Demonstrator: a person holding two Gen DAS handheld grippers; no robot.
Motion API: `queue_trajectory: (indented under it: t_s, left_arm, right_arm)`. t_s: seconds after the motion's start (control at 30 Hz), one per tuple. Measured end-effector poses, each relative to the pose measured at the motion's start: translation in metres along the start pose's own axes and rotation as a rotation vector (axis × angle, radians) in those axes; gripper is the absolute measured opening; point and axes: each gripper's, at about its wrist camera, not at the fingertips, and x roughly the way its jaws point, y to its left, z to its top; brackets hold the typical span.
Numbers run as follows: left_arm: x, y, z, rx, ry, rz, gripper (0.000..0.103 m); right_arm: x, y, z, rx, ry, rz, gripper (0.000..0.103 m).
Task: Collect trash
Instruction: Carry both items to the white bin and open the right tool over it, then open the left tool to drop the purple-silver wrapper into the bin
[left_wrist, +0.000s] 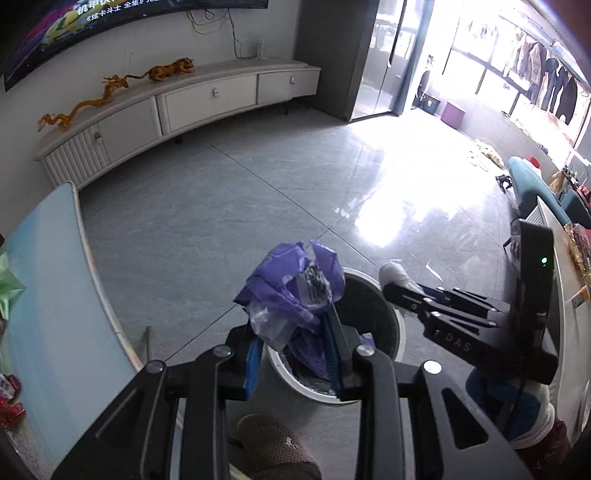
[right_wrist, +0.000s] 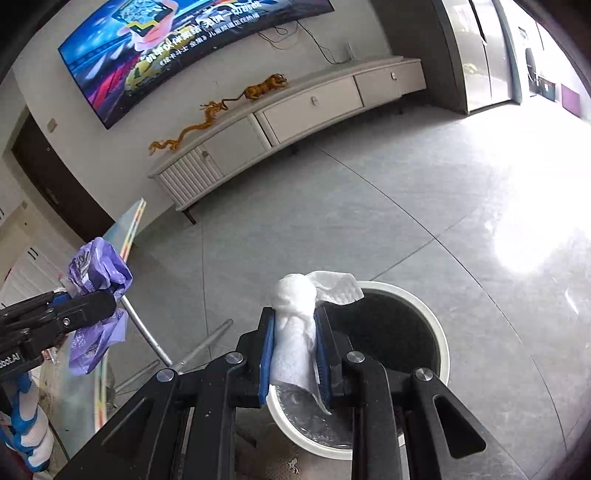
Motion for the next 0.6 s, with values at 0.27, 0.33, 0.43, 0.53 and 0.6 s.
queue_trajectory:
  t_s: [0.27, 0.33, 0.43, 0.53, 0.6]
  left_arm:
    - [0.035, -0.024, 0.015, 0.01, 0.057, -0.131, 0.049]
    - [0.036, -0.022, 0.019, 0.001, 0.057, -0.142, 0.051]
    - [0.03, -0.014, 0.02, -0.007, 0.045, -0.136, 0.051]
    - [0.018, -0.005, 0.02, -0.025, 0.023, -0.121, 0.051]
    - [0.005, 0.002, 0.019, -0.036, 0.0, -0.103, 0.051]
  right_arm:
    - [0.023, -0.031, -0.011, 0.065, 0.08, -0.058, 0.049]
    - [0.021, -0.036, -0.013, 0.073, 0.086, -0.068, 0.05]
    - [0.016, -0.038, -0.012, 0.078, 0.084, -0.073, 0.05]
    - [0.008, -0.04, -0.009, 0.082, 0.068, -0.075, 0.051]
    - [0.003, -0.036, -0.005, 0.085, 0.051, -0.073, 0.051]
